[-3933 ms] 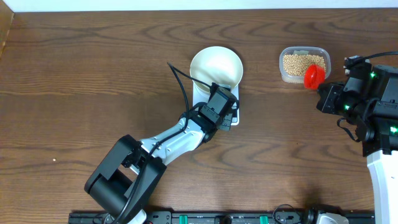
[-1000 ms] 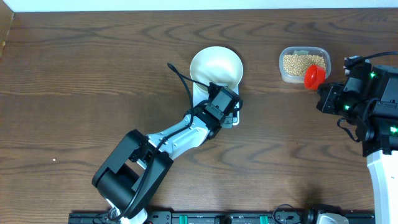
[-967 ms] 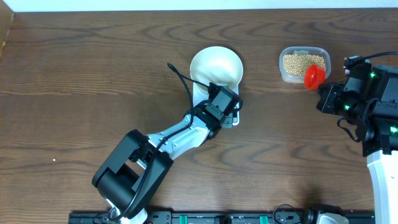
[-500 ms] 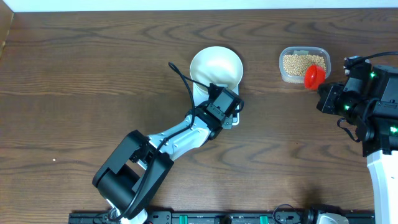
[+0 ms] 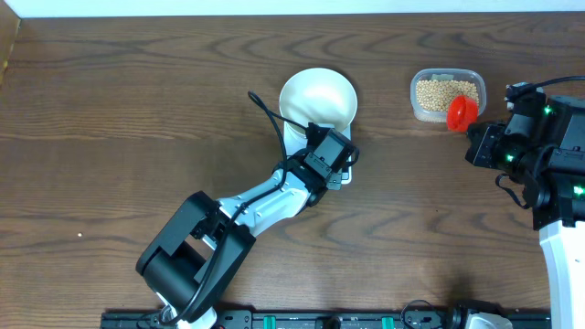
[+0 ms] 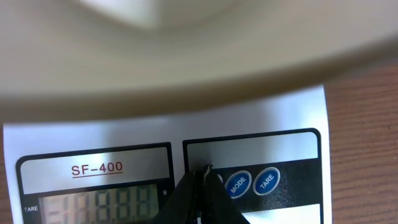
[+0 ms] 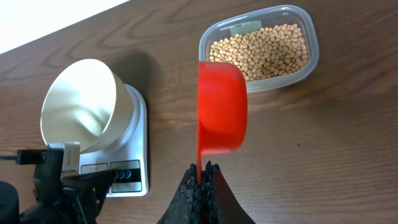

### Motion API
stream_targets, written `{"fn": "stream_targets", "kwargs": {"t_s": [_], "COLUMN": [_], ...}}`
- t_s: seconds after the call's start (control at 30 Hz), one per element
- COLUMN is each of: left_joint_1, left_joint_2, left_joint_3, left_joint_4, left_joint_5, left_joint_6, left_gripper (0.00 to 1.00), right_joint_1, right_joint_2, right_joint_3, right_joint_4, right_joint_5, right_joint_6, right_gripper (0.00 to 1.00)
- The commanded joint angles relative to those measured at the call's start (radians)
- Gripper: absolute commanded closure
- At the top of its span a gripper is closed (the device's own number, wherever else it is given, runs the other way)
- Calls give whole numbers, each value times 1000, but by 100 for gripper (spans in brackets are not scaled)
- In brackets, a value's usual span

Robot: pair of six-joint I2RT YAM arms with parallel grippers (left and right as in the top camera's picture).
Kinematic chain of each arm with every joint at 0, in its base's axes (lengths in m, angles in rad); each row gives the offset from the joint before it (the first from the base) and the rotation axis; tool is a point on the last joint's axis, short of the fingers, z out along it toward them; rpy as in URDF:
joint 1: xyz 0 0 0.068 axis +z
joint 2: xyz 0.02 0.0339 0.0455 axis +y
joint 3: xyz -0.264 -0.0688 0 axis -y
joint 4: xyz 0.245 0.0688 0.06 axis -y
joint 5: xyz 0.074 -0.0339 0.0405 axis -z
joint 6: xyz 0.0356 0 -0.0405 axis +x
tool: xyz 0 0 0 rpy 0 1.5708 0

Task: Scoop item into bowl and weigh 50g on scale
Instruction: 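Lift left gripper up and away from the scale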

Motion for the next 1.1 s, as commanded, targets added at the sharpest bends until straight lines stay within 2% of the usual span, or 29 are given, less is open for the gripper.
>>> {"fn": "stream_targets", "kwargs": {"t_s": [0.0, 0.6, 0.73, 1.07], "left_joint_1": [25, 25, 25, 25], "left_joint_2": [33, -138, -200, -290], "left_joint_3": [-63, -63, -63, -63], "left_joint_4": [-23, 22, 35, 22], "left_joint_5": [-9, 4, 69, 155], "left_joint_6": [17, 21, 62, 62], "left_gripper": [93, 92, 93, 93], "right_joint_1": [-5, -5, -5, -5], "right_joint_2": [-6, -6, -6, -6], "right_joint_3": [22, 22, 22, 22], "right_joint_4": [-3, -2, -1, 0], "right_joint_5": [5, 5, 5, 5], "right_joint_6": [-14, -14, -15, -15], "right_gripper": [99, 99, 99, 99]}}
